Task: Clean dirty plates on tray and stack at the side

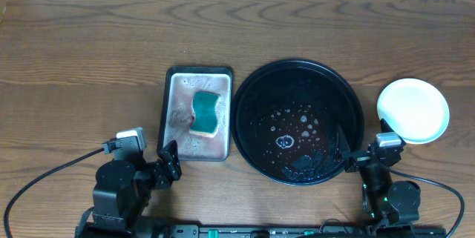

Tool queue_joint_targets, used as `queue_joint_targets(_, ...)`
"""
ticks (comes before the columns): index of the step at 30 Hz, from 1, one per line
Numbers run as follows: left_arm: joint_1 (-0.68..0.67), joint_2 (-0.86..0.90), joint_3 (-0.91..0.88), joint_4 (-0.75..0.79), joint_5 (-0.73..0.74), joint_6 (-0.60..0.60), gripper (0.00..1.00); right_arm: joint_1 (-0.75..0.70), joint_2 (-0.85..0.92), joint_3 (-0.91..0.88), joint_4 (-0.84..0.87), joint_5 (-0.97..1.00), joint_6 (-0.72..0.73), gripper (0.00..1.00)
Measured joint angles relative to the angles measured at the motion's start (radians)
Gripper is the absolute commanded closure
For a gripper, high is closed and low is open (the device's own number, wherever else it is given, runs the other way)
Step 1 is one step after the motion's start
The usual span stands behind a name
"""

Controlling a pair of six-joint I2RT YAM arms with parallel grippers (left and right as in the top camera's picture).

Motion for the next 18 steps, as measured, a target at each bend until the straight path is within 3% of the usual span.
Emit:
queue_joint_targets(8, 0.123, -0.216, -0.264, 0.251, 0.067, 0.085, 0.18, -0.001, -0.001, 0.000, 0.000, 0.003, 0.000, 0.01)
queue_joint_targets(15, 0.188, -0.315, -0.526, 0.744, 0.143, 0.145, 0.18, -0.003, -0.002, 0.000, 0.000, 0.003, 0.000, 0.01)
queue_joint_targets(18, 0.188, -0.319, -0.582, 0.857, 0.158, 0.204, 0.18, -0.003, -0.002, 0.000, 0.000, 0.003, 0.000, 0.01)
